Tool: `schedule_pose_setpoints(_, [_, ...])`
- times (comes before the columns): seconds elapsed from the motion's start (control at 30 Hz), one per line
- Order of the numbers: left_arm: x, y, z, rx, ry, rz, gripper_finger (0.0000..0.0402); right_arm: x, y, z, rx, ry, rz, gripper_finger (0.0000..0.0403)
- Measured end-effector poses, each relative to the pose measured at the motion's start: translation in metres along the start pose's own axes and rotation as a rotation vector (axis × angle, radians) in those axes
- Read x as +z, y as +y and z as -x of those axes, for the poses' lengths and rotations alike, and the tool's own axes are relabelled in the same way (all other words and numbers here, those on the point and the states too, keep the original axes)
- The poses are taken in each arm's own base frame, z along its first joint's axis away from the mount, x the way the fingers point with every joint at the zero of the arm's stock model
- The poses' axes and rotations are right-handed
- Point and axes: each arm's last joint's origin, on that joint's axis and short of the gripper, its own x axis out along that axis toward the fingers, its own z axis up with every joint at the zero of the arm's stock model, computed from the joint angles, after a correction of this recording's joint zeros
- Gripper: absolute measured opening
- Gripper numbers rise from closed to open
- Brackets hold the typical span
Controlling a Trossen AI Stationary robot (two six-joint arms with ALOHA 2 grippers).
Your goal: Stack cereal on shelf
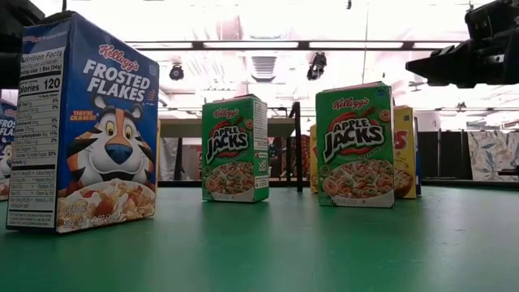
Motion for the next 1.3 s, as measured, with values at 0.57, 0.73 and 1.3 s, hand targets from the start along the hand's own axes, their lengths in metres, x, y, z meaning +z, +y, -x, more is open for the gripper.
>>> schedule_pose_setpoints(0.57, [0.021, 0.002, 0.002, 0.005, -0.23, 0.485, 0.0, 0.029, -0.01, 0.003, -0.038, -0.313, -0.408, 0.0013])
schedule_pose_setpoints(0.73, [0.031, 0.002, 0.005, -0.01, -0.34, 0.492, 0.0, 0.035, -0.013, -0.002, -0.085, -0.374, -0.371, 0.0013])
schedule_pose_setpoints(1.3, [0.032, 0.004, 0.006, 0.041, -0.368, 0.527, 0.0, 0.104, -0.043, -0.061, -0.295, -0.221, -0.227, 0.0013])
